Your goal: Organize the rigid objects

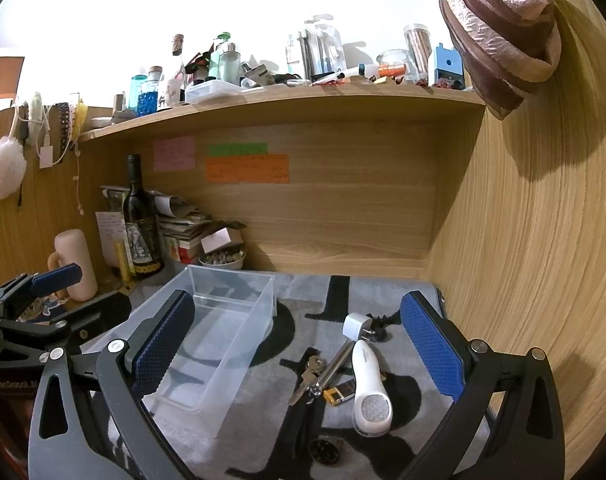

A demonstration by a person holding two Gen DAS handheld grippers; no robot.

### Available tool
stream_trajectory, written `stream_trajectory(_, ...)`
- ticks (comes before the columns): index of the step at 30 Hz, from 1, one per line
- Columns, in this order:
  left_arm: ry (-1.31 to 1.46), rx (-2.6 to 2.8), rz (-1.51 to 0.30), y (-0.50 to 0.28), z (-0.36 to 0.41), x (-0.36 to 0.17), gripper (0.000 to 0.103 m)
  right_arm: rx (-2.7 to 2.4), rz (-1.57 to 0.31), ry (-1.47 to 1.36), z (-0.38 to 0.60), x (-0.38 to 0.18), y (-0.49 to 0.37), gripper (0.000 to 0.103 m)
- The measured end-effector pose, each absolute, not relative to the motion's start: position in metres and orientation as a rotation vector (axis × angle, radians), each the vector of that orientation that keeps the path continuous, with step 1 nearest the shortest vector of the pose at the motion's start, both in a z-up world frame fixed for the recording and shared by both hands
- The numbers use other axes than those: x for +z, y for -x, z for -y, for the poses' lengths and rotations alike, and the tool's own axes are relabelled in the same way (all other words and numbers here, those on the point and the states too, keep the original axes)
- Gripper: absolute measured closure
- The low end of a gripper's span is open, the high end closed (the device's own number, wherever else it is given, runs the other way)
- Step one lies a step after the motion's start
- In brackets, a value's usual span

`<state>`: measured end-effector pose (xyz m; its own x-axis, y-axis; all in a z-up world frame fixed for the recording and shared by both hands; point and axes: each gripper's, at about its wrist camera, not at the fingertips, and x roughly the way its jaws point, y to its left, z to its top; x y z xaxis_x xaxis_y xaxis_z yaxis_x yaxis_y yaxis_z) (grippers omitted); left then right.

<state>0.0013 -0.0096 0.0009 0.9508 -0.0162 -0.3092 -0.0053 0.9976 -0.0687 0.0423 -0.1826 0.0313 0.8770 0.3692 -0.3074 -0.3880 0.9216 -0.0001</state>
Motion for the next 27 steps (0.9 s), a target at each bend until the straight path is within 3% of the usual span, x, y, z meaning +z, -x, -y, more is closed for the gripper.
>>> stream_trajectory(27, 0.071, -0.012, -0.311, -0.0002, 0.0102, 0.0007, 0.0, 0.393, -0.305, 0.068, 0.184, 0.0324, -0.0419, 0.0)
